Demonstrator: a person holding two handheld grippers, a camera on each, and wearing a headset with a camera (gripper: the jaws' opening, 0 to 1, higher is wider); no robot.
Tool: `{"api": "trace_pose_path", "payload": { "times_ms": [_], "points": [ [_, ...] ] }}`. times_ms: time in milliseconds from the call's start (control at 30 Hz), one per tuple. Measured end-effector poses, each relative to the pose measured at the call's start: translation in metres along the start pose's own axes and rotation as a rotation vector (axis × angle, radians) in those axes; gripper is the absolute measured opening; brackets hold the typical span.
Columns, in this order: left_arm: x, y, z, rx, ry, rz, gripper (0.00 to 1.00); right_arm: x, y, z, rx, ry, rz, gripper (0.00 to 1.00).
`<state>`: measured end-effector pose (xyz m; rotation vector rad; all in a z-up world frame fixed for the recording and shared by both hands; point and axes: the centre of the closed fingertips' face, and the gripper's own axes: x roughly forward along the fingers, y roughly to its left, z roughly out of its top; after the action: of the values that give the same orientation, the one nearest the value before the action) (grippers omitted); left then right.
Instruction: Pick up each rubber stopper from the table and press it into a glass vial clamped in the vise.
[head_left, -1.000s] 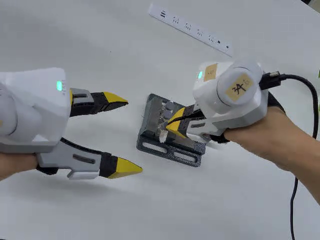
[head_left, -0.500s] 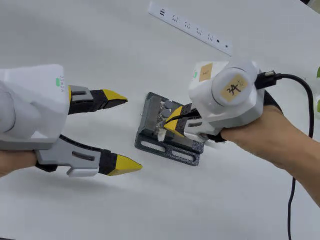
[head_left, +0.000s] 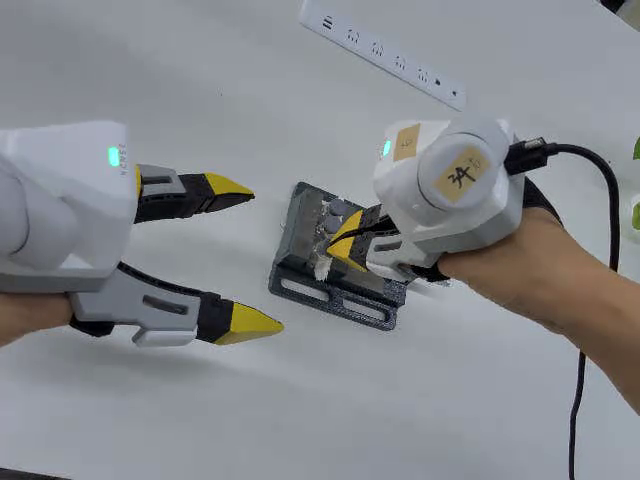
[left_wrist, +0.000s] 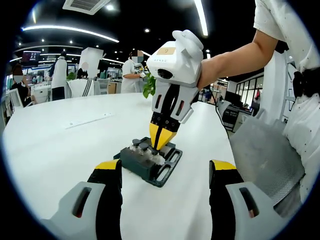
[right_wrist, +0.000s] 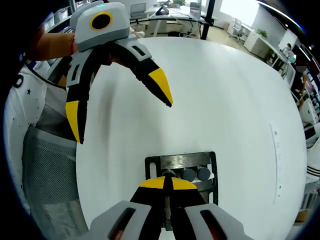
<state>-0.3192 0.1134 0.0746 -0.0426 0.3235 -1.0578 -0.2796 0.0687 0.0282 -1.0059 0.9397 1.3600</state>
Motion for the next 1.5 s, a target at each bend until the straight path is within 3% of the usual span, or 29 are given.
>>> {"api": "trace_pose_path", "payload": {
  "times_ms": [333,733,1500],
  "points": [
    [0.0004,0.0005,0.0004,-0.002,-0.004,0.003,0.70,-0.0003,-0.0007,-0.0002,0.016,0.003,0.017,0.00],
    [0.0020,0.0004,0.0020,-0.001,-0.008,-0.001,0.70,0.0006,-0.0035,0.0000,0.079,0.005,0.073,0.00],
    [0.0037,0.0010,0.0036,-0.001,-0.014,0.000,0.70,0.0010,-0.0033,-0.0020,0.098,0.029,0.135,0.00]
  ]
}}
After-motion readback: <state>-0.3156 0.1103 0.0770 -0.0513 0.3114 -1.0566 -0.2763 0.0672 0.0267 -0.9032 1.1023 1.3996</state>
